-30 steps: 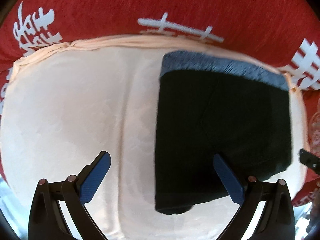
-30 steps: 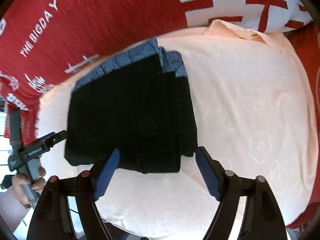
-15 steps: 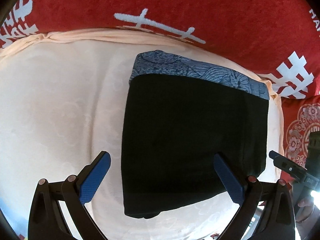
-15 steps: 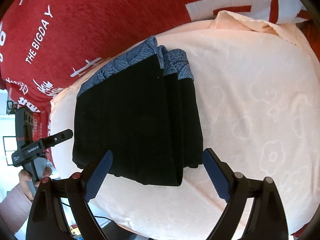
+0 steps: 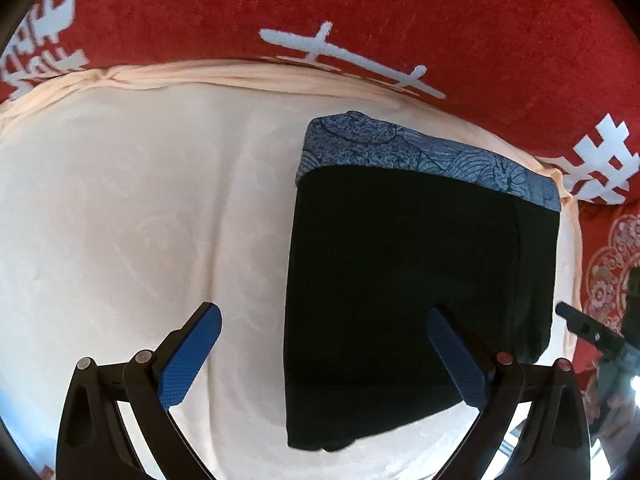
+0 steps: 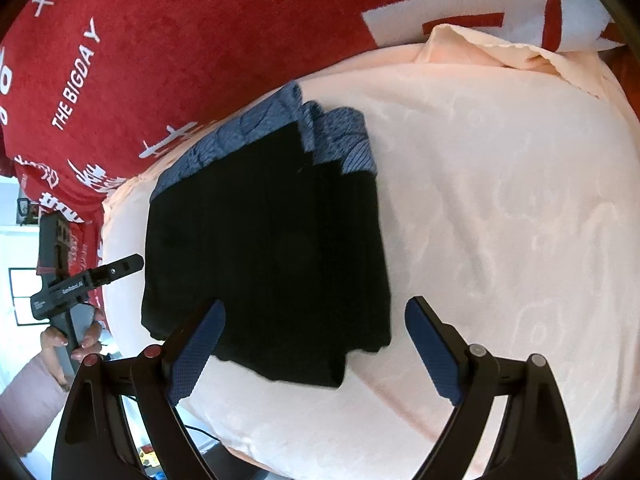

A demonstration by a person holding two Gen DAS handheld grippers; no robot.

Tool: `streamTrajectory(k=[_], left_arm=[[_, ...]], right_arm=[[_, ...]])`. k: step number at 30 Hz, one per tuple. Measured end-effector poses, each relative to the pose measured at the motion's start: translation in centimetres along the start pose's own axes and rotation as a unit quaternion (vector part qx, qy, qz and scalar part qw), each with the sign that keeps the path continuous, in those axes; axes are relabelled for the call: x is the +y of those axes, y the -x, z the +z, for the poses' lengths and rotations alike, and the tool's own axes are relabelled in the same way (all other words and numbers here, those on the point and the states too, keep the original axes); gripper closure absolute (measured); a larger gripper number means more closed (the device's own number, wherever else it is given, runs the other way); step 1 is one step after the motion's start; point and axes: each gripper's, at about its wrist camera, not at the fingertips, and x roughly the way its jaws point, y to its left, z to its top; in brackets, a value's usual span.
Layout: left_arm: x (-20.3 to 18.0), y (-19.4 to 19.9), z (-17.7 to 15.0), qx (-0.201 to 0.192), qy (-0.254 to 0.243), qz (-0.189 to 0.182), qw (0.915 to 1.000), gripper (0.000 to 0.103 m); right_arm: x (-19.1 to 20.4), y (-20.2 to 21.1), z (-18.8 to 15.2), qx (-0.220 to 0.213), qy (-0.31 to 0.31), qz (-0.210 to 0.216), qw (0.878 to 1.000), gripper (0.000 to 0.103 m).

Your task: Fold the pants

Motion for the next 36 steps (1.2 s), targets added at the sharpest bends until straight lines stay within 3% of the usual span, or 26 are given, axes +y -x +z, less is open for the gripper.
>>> streamTrajectory(k=[5, 9, 13, 16, 18, 20, 22, 24, 27, 36], left_arm=[[0.9, -1.8, 1.5, 0.004, -0.023, -0.034, 0.9992, 0.000], [1.6, -3.6, 2.1, 0.016, -0.044, -0.073, 0.9963, 0.000], [1.9, -4.6, 2.2, 0.017, -0.036, -0.119, 0.9922, 0.000], [1.7, -5.3, 1.8, 0.025, -0.023, -0.134, 0.9904, 0.000], [1.1, -5.5, 1.6, 0.020, -0.020, -0.125, 0.9918, 0.000], [0.8, -5.2, 1.5, 0.013, -0.015, -0.115, 0.9932, 0.001], [-0.5, -4.6, 1.3, -0.001, -0.020, -0.118, 0.9928, 0.021], [-1.5, -3.7, 1.0, -0.016, -0.036, -0.101, 0.9941, 0.034], [-2.3, -2.2, 0.4, -0.029, -0.037, -0.084, 0.9954, 0.043], [-3.6, 3.0, -3.3, -0.048, -0.035, -0.063, 0.9963, 0.043]], right_arm=[[-1.8, -2.0, 1.7, 0.024, 0.009, 0.034, 0.999, 0.010], [-3.4, -3.8, 2.8, 0.038, -0.002, 0.093, 0.995, 0.010], [-3.8, -5.1, 3.5, 0.041, -0.009, 0.165, 0.985, 0.010], [-3.5, -5.9, 4.1, 0.042, -0.024, 0.171, 0.984, 0.010], [-3.4, -6.1, 4.4, 0.043, -0.044, 0.163, 0.985, 0.013], [-3.3, -5.8, 4.3, 0.047, -0.052, 0.133, 0.989, 0.028], [-3.2, -5.4, 4.2, 0.050, -0.051, 0.132, 0.989, 0.042], [-3.1, -4.7, 4.0, 0.046, -0.052, 0.133, 0.989, 0.057], [-2.4, -3.6, 3.8, 0.041, -0.050, 0.146, 0.987, 0.062], [0.3, -0.3, -0.7, 0.037, -0.062, 0.205, 0.976, 0.064]])
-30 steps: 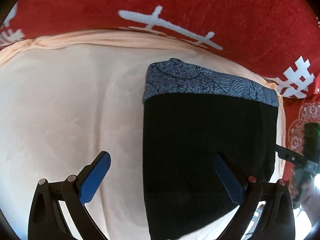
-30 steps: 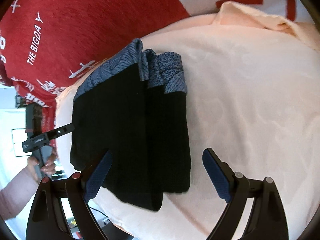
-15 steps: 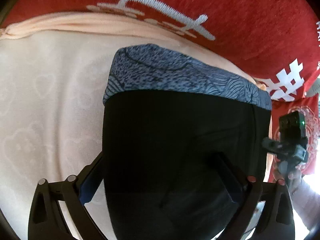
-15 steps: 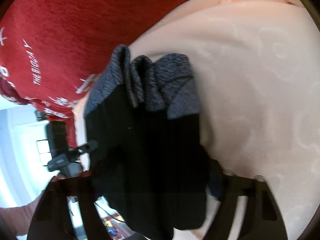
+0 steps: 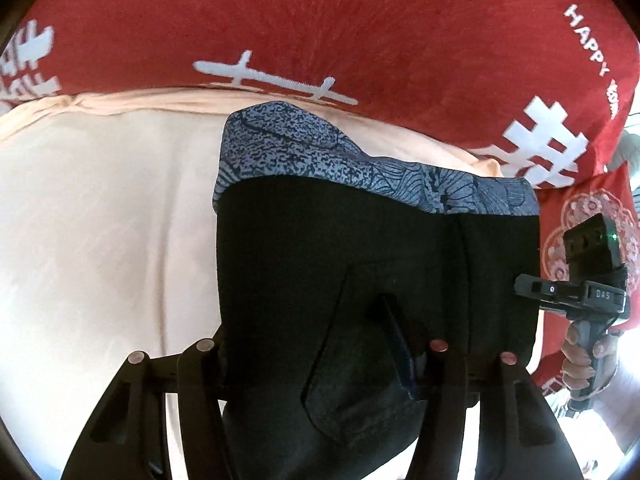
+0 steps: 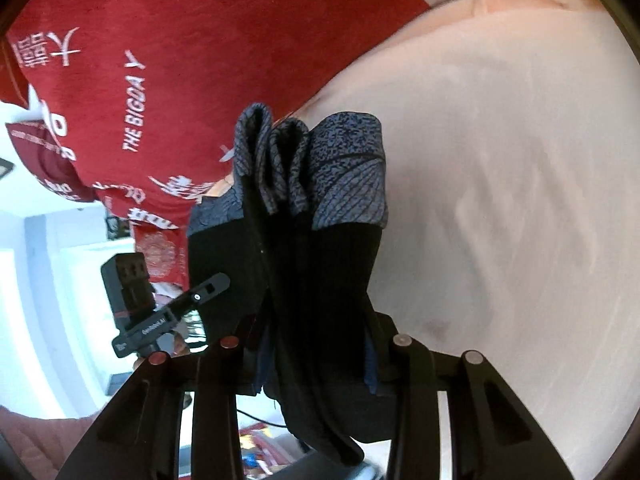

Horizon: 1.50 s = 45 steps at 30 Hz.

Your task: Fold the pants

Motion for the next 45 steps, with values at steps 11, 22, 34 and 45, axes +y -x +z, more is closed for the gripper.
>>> streamTrajectory(k=[11, 22, 34, 45], left_arm=[[4.4, -1.1, -7.2, 0.029, 0.000, 0.024, 0.9993, 0.038], [4.4, -0.1, -8.2, 0.008, -0.017, 0.105, 0.9943, 0.001], [-0.7, 8.8, -13.1, -0.028, -0.074, 0.151, 0.9853, 0.001], [-2.8, 14.2, -14.9, -0.029, -0.104, 0.197, 0.9745, 0.001]], right_arm=[[-1.0, -3.8, -6.9, 0.007, -0.002, -0.063, 0.998, 0.059], [2.0, -2.5, -9.8, -0.053, 0.011, -0.215, 0.975, 0.036], [12.7, -0.8, -17.8, -0.114, 0.072, -0.363, 0.922, 0.000], [19.1, 0.1, -22.3, -0.110, 0.055, -0.388, 0.913, 0.000]])
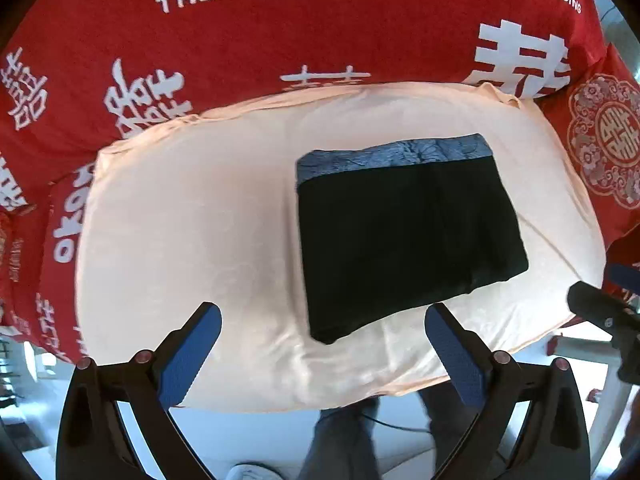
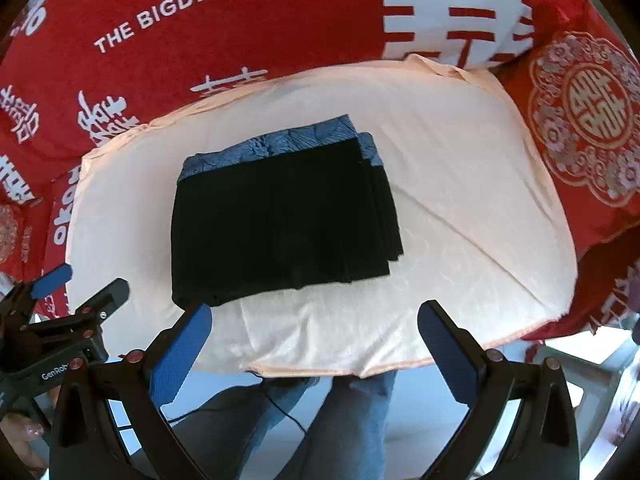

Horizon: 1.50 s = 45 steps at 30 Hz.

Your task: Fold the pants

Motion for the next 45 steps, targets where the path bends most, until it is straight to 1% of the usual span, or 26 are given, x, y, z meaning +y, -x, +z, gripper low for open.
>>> streamTrajectory(k=[2, 4, 7, 11, 13, 16, 21, 27, 30, 45], left_arm=[[0.6, 0.9, 0.0, -0.005, 0.004, 0.002, 1.0000, 0.001], [0.9, 1.7, 0.0, -0.014, 0.006, 0.010, 0.9998, 0.001], [0.8, 2.6, 0.1, -0.025, 0.005, 0.024, 0.9994, 0.001], [-0.1, 3.0, 0.1, -0.021, 0.016, 0.040, 0.9988, 0.001], [-0.6, 3.3, -0.1, -0.017, 0.032, 0.040, 0.9985, 0.001], [-1.5, 3.5, -0.3, -0.012, 0.044, 0.042, 0.9981, 0.001], [-2.8, 3.3, -0.6, -0.006, 0.049, 0.049, 0.9976, 0.001], [-3.3, 2.9, -1.0, 0.004, 0.054, 0.059, 0.9968, 0.001], [-3.5, 3.0, -1.0, 0.001, 0.048, 0.065, 0.9967, 0.001], [-3.1, 3.1, -1.5, 0.008, 0.052, 0.056, 0.9971, 0.001]], right_arm=[[0.2, 0.6, 0.2, 0.003, -0.003, 0.000, 1.000, 0.000], [0.3, 1.4, 0.3, -0.004, -0.004, -0.006, 1.000, 0.000], [0.4, 2.0, 0.6, -0.002, 0.003, -0.009, 1.000, 0.000], [0.0, 2.3, 0.8, 0.007, 0.019, -0.014, 1.000, 0.000], [-0.5, 2.5, 0.9, 0.009, 0.023, -0.021, 0.999, 0.000], [-1.3, 2.5, 1.1, 0.015, 0.028, -0.023, 0.999, 0.000], [-2.0, 2.2, 1.7, 0.017, 0.040, -0.034, 0.998, 0.000], [-2.4, 1.7, 1.7, 0.021, 0.047, -0.035, 0.998, 0.000], [-2.4, 1.6, 1.5, 0.022, 0.048, -0.033, 0.998, 0.000], [-2.0, 1.8, 0.7, 0.013, 0.056, -0.045, 0.997, 0.000]])
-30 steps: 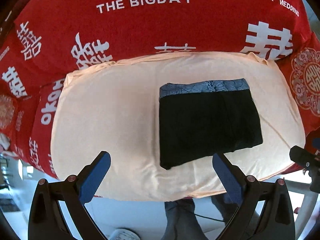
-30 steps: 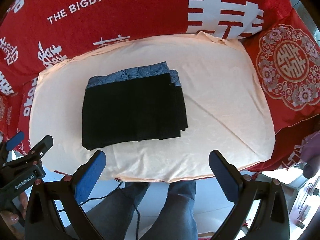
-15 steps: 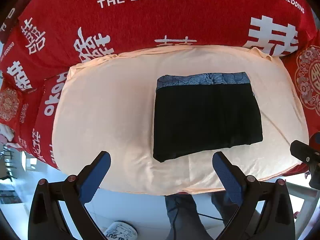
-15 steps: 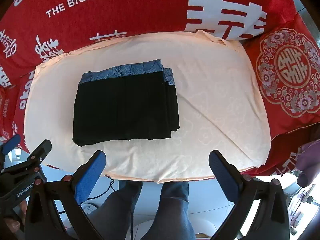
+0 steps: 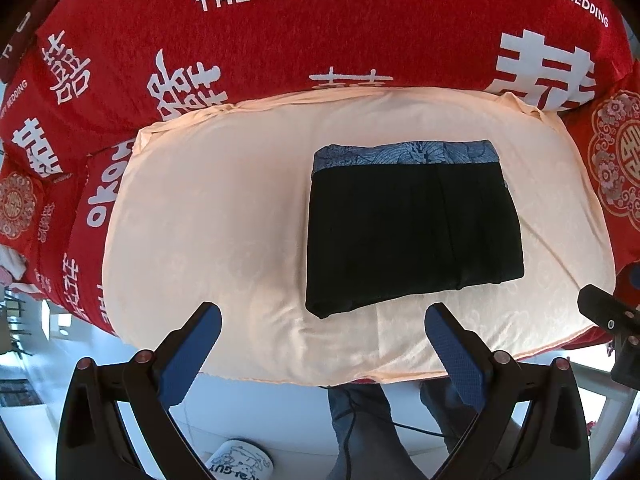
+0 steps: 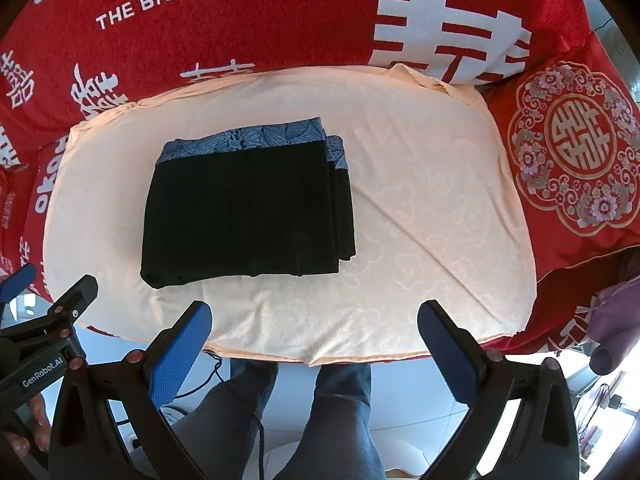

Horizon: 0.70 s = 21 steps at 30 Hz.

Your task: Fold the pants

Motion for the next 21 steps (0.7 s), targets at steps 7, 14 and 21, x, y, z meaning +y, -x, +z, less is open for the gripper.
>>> streamTrajectory(k=[7, 14, 21], left_arm=[[0.15, -0.02, -0.28, 0.001, 0.004, -0.005, 1.0000, 0.001], [0.15, 0.20, -0.54, -0.002, 0.006, -0.002, 1.0000, 0.001], [0.14, 0.24, -0.58, -0.003, 0.005, -0.003, 1.0000, 0.001]], right_arm=[[0.41, 0.29, -0.21, -0.003, 0.008, -0.005, 1.000, 0.000], [0.48, 0.32, -0.30, -0.004, 0.008, -0.005, 1.000, 0.000], [0.56, 0.36, -0.51, -0.003, 0.007, -0.004, 1.000, 0.000]])
